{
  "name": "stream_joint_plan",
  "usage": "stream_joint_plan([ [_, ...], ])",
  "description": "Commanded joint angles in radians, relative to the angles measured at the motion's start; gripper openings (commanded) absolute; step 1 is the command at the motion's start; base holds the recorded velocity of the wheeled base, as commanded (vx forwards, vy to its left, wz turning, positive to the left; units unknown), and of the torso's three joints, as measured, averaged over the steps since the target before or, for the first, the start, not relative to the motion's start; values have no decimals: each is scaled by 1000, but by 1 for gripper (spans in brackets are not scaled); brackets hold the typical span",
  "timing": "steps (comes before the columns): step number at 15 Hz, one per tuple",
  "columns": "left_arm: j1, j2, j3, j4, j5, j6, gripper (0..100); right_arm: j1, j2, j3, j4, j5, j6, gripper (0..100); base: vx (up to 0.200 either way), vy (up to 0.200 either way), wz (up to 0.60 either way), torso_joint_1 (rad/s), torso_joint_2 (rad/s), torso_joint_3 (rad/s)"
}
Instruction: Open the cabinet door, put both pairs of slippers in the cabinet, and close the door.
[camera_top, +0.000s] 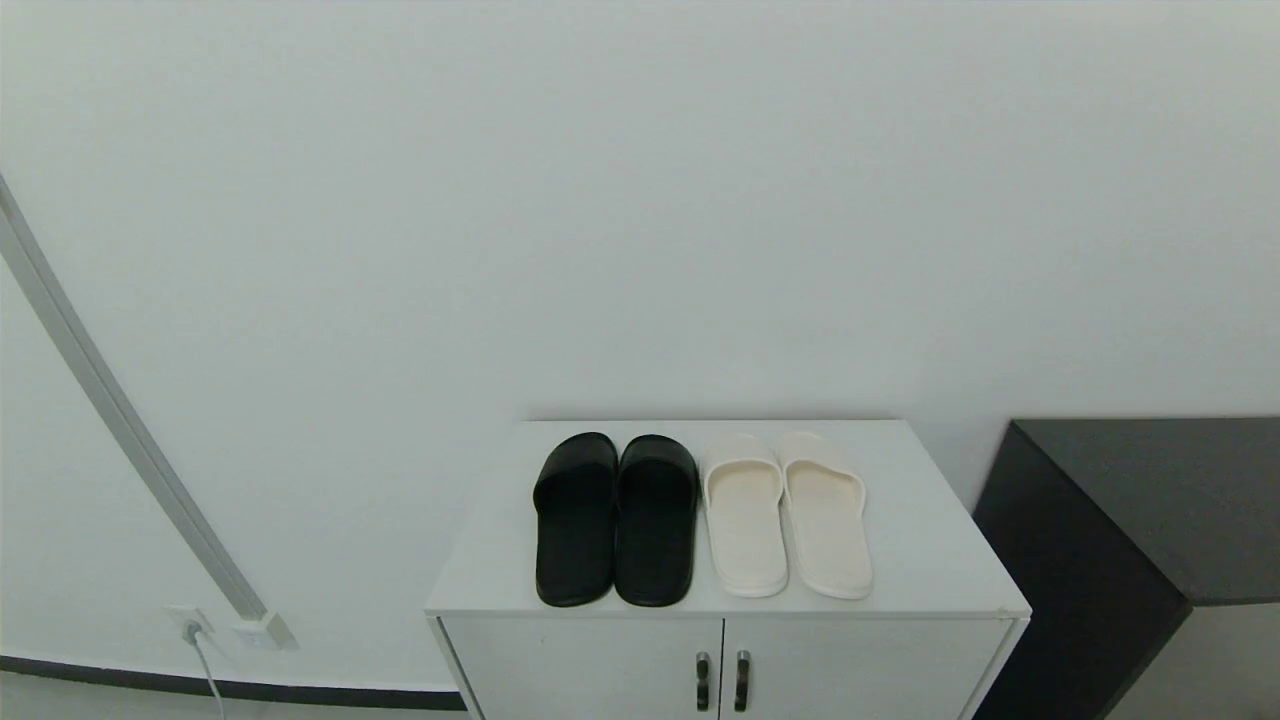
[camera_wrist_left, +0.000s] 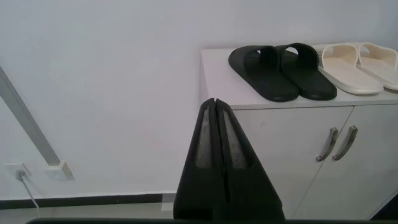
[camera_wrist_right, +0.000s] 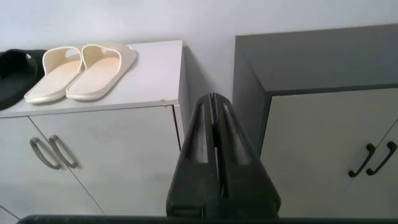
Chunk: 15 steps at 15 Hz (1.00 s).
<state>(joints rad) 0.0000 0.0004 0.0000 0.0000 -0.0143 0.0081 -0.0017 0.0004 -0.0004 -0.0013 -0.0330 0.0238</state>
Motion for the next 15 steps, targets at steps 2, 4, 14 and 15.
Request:
stream_joint_plan([
  [2, 0, 1, 0, 0, 2, -7, 0, 0, 1, 0, 3, 21, -28, 0, 0, 0, 0, 0, 0, 0],
  [4, 0, 1, 0, 0, 0, -7, 0, 0, 1, 0, 3, 22, -28, 0, 0, 0, 0, 0, 0, 0],
  [14, 0, 0, 0, 0, 0, -5, 0, 189, 716, -199, -164, 102, 42, 0, 0, 0, 0, 0, 0, 0],
  [15, 0, 0, 0, 0, 0, -3, 0, 204, 762, -201, -204, 100, 48, 0, 0, 0, 0, 0, 0, 0],
])
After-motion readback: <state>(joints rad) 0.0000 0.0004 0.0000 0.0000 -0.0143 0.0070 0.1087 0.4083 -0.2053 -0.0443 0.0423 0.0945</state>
